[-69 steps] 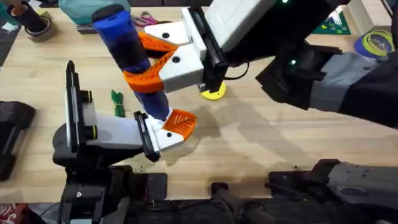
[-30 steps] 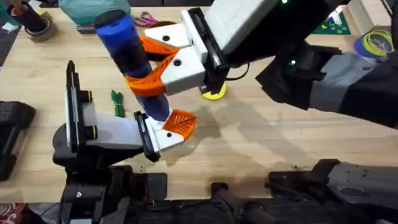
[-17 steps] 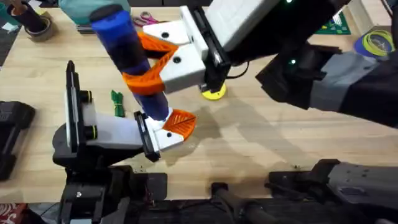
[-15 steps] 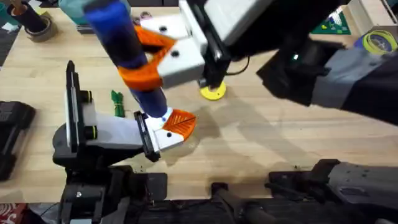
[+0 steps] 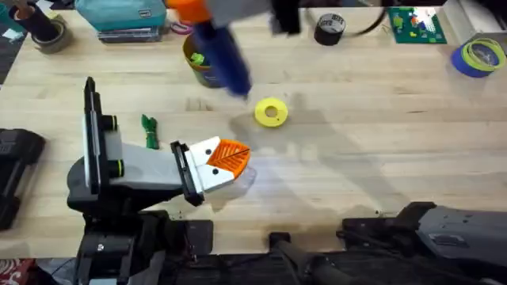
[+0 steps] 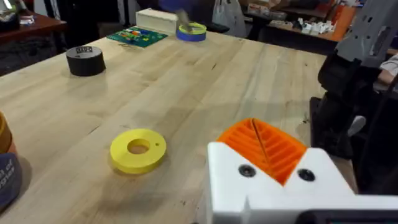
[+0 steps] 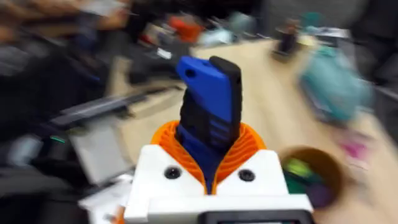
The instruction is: Pick up the gripper from the table and insert it into the empty holder that is missing its gripper. Then pick up a screw, insert it into the mounting hole, and use the screwdriver to tighten it. Finally, clean up the table by picking up the vegetable and placing it into the bucket.
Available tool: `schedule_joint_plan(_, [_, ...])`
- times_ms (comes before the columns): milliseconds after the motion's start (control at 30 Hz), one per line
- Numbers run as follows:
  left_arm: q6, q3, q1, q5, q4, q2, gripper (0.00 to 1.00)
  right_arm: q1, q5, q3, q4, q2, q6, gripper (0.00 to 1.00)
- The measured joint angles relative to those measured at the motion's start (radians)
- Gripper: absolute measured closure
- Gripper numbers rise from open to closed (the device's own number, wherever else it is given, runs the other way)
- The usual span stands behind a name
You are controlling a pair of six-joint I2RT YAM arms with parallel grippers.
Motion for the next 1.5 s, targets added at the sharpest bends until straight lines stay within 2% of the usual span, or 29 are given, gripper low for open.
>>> schedule_joint_plan(167, [0.0,0.0,0.0,0.0,0.0,0.0,0.997,-0.067,0.166,0.115,-0.205,-0.001,-0.245,0.979])
schedule_joint_plan(467, [0.0,0.0,0.0,0.0,0.0,0.0,0.997,-0.227,0.448,0.12,-0.55,0.001,-0.62,0.979])
schedule_joint_plan(667, [0.0,0.0,0.0,0.0,0.0,0.0,0.997,-0.317,0.599,0.12,-0.728,0.069,-0.759,0.979])
schedule_joint_plan(767, [0.0,0.0,0.0,0.0,0.0,0.0,0.997,-0.359,0.634,0.096,-0.702,0.121,-0.801,0.979])
schedule_joint_plan(867, [0.0,0.0,0.0,-0.001,0.0,0.0,0.997,-0.4,0.654,0.012,-0.657,0.144,-0.871,0.979])
schedule_joint_plan(1100, [0.0,0.0,0.0,-0.001,0.0,0.0,0.997,-0.481,0.686,-0.283,-0.434,0.154,-1.024,0.979])
schedule_joint_plan(1167, [0.0,0.0,0.0,-0.001,0.0,0.0,0.997,-0.491,0.752,-0.404,-0.345,0.162,-1.089,0.979])
schedule_joint_plan(1400, [0.0,0.0,0.0,-0.002,0.0,0.0,0.997,-0.491,0.809,-0.468,-0.313,0.224,-1.14,0.979])
schedule_joint_plan(1433, [0.0,0.0,0.0,-0.002,0.0,0.0,0.997,-0.491,0.815,-0.468,-0.311,0.23,-1.141,0.966])
schedule_joint_plan(1500, [0.0,0.0,0.0,-0.002,0.0,0.0,0.997,-0.491,0.821,-0.469,-0.309,0.233,-1.144,0.716])
